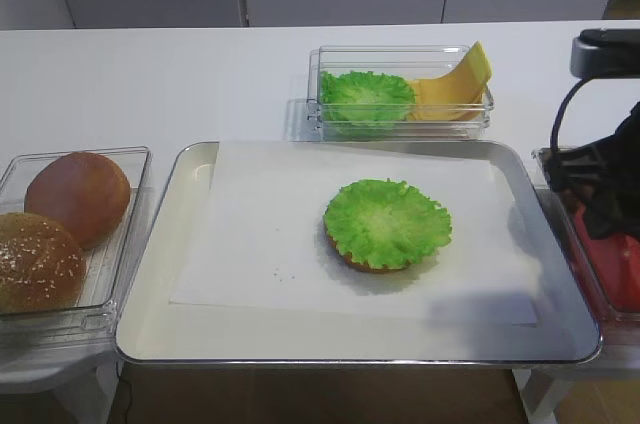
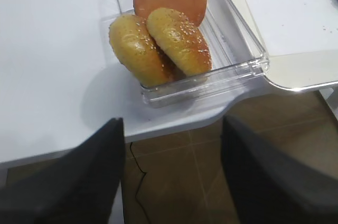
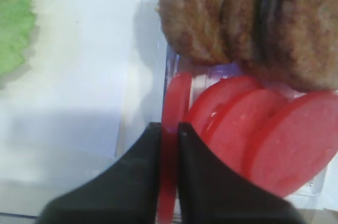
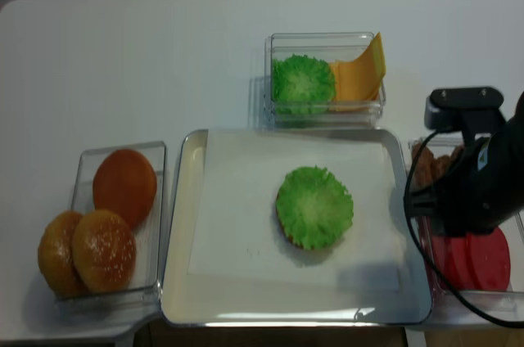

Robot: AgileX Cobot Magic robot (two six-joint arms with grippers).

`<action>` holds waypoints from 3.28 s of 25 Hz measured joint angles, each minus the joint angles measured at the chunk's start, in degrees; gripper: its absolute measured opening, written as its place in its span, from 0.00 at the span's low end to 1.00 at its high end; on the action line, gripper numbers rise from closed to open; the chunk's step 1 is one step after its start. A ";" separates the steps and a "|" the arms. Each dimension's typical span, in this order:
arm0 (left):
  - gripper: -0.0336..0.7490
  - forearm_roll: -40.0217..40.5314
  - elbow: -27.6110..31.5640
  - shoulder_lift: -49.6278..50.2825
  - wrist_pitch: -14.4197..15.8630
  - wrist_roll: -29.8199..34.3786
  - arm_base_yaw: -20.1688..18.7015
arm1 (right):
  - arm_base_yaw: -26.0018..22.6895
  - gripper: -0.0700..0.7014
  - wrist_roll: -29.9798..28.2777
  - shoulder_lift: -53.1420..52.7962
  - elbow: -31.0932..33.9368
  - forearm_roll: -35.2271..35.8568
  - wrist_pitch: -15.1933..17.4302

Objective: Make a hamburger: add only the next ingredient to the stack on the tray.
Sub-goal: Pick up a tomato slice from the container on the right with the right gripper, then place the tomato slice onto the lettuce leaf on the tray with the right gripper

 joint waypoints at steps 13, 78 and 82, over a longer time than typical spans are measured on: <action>0.59 0.00 0.00 0.00 0.00 0.00 0.00 | 2.89 0.17 -1.86 -7.86 -12.74 -2.45 7.48; 0.59 0.00 0.00 0.00 0.00 0.00 0.00 | 21.49 0.55 -0.12 20.94 -23.06 -9.12 0.36; 0.59 0.00 0.00 0.00 0.00 0.00 0.00 | 21.49 0.67 -0.24 20.94 -23.06 -7.61 0.45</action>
